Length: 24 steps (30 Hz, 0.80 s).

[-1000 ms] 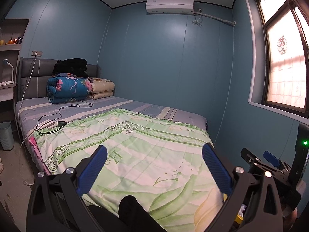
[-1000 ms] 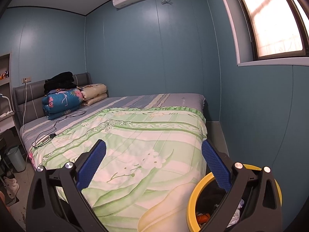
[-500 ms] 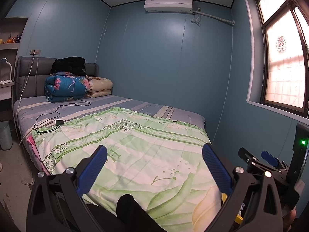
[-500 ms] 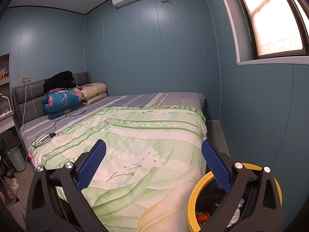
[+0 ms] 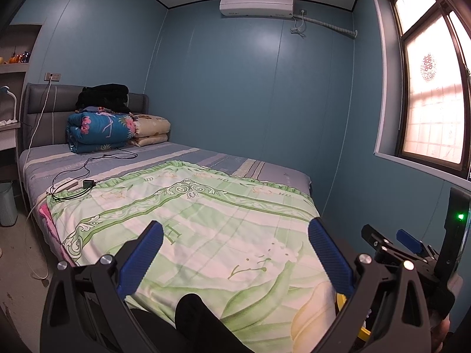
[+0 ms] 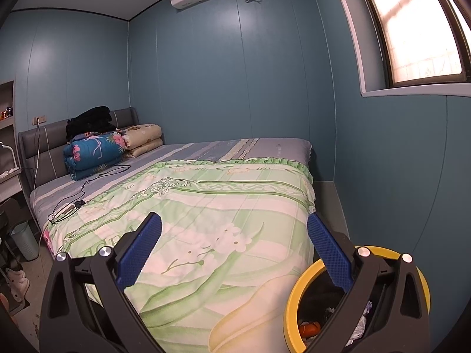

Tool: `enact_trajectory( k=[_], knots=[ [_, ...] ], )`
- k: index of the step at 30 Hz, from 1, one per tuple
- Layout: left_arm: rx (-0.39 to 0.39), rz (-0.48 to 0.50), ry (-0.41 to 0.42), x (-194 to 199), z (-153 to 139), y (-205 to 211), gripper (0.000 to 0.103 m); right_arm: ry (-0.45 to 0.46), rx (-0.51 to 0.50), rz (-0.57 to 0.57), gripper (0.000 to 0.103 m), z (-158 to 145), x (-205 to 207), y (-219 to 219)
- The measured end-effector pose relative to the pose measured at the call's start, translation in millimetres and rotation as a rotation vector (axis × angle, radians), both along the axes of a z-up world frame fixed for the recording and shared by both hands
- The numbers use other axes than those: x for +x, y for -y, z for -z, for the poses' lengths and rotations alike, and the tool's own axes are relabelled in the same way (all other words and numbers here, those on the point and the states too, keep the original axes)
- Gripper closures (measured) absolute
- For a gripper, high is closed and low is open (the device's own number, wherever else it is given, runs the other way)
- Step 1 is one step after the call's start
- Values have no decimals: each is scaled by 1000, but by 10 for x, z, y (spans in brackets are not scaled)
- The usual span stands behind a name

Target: Collect trash

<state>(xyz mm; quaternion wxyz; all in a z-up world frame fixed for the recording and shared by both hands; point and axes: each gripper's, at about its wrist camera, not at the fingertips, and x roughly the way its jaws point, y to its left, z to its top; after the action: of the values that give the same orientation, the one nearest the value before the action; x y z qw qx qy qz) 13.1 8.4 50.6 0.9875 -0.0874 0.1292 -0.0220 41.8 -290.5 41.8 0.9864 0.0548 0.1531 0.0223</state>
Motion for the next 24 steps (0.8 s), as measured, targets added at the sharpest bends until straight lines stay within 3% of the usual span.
enact_trajectory(
  k=[24],
  knots=[
    [-13,40,-24,44,46,-27,8,-14,7,-2,8,29,1,9]
  ],
)
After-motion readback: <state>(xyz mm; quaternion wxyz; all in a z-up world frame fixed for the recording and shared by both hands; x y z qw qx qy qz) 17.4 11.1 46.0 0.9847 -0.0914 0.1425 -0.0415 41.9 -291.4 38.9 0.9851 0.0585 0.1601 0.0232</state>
